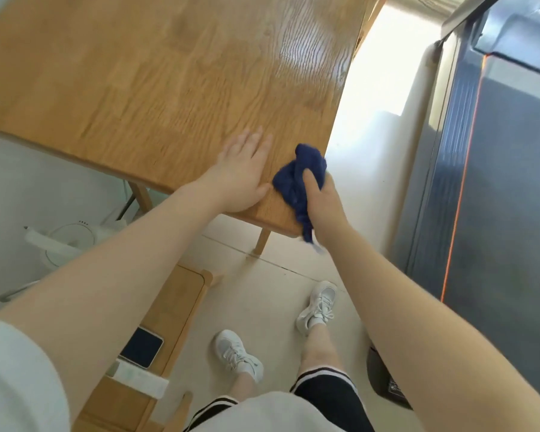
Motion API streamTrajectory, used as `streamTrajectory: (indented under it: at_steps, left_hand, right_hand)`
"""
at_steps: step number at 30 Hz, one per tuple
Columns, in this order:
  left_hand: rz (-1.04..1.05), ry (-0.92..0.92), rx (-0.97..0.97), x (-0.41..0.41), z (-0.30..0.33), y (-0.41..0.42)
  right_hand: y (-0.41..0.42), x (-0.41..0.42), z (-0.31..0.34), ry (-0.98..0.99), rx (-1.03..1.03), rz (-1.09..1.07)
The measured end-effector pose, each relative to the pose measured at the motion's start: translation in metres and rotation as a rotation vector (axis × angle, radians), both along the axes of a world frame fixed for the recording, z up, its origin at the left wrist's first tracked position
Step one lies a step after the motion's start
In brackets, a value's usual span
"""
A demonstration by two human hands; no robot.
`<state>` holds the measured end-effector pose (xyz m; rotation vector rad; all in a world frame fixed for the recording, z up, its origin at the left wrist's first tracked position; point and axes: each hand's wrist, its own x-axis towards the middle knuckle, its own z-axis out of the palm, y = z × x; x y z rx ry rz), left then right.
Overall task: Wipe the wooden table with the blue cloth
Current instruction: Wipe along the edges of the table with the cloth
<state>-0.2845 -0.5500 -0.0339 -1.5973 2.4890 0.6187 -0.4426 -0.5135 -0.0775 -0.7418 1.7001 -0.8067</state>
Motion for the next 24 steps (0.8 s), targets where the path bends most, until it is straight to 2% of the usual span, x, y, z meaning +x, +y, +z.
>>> streamTrajectory:
  at_steps: [5,9,12,14,16,19,21,24]
  left_hand:
    - [0.049,-0.040,0.034,-0.023,0.005,-0.027]
    - [-0.005,-0.072,0.035,-0.044,0.008,-0.048]
    - [-0.093,-0.105,0.075,-0.059,0.009,-0.068]
    - [-0.155,-0.196,0.100,-0.065,0.011,-0.082]
    - [-0.135,-0.278,0.104,-0.069,0.014,-0.092]
    - [-0.082,-0.349,0.117,-0.075,0.013,-0.108]
    - [-0.065,-0.339,0.162,-0.073,0.011,-0.113]
    - [-0.025,-0.310,0.169,-0.075,0.013,-0.117]
  right_hand:
    - [-0.084,-0.020,0.005,0.158,-0.049,-0.011]
    - [-0.083,-0.032,0.003,0.104,-0.059,0.070]
    - [-0.043,-0.038,0.008,-0.077,-0.039,0.199]
    - [-0.041,-0.042,0.005,-0.160,0.019,0.244]
    - [-0.073,-0.049,-0.002,-0.137,0.055,0.233]
    - [-0.135,-0.059,-0.002,-0.067,-0.032,0.142]
    - [-0.162,-0.063,-0.005,-0.014,-0.093,0.113]
    - [-0.176,-0.067,-0.006,-0.080,-0.062,0.103]
